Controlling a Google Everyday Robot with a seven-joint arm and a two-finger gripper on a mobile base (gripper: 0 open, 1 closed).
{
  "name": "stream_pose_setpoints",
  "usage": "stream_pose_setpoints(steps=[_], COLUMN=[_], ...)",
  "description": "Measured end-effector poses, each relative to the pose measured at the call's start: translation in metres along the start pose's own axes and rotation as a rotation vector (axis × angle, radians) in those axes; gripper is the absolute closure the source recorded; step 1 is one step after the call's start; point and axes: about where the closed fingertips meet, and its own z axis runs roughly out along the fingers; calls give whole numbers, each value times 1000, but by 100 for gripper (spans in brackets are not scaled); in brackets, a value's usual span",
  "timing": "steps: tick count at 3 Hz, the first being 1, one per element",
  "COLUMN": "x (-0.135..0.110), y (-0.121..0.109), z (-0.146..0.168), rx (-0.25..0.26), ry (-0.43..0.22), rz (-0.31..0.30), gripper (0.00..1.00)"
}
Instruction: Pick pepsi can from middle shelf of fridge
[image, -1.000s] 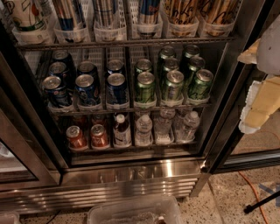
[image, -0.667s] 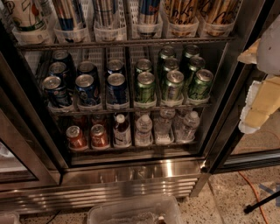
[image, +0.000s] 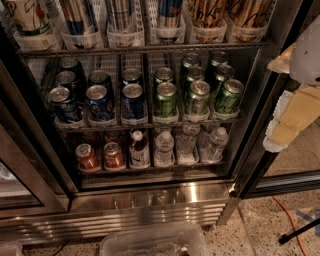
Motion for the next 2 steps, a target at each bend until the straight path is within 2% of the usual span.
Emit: stream_pose_setpoints(steps=[1, 2], x=[-12, -34], y=[10, 23], z=[2, 7], rx=[-10, -32], ry=[-85, -205], rz=[38, 79], gripper=[0, 0])
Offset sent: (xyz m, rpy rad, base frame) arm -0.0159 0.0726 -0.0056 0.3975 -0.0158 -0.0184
